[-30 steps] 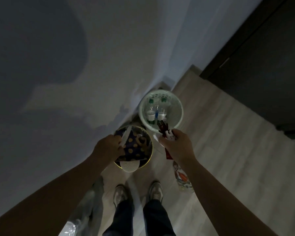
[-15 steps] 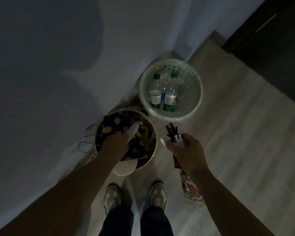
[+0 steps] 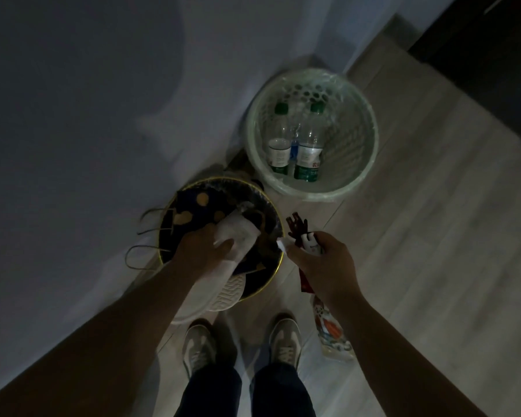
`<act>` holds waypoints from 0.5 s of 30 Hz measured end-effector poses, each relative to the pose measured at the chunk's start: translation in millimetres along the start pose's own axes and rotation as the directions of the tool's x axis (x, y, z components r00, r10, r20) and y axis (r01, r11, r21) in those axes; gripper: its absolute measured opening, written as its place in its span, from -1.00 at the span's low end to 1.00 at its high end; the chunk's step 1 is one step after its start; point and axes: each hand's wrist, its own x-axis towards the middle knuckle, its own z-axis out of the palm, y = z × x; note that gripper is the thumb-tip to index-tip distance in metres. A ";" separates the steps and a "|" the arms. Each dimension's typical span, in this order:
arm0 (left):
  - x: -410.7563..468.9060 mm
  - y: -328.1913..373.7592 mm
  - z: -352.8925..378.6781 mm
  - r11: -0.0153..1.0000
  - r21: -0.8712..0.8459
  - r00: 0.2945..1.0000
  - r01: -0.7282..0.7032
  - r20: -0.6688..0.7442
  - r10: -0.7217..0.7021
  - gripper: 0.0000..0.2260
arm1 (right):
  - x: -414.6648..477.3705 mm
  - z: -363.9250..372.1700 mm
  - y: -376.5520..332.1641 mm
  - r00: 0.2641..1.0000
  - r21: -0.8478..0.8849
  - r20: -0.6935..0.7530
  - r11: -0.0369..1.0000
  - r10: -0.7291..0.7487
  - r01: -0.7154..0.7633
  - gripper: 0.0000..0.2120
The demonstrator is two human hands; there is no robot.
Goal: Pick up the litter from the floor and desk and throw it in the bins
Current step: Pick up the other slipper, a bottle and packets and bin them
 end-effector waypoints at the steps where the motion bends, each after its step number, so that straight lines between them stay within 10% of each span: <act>1: -1.9 -3.1 -1.6 0.997 0.079 0.999 -0.023 0.050 0.019 -0.49 | 1.1 3.6 -0.9 1.000 -0.005 0.002 1.000 0.003 -0.003 -0.76; 11: -36.9 -24.7 -33.8 0.997 0.079 1.000 -0.024 0.000 0.024 -0.70 | 31.3 65.2 -19.7 0.984 -0.229 0.113 0.967 0.141 -0.112 -0.83; 15: -58.9 -23.2 -54.7 0.995 0.061 0.997 -0.075 -0.021 0.076 -0.48 | 45.0 99.1 -20.0 0.954 -0.315 0.204 0.938 0.218 -0.147 -0.36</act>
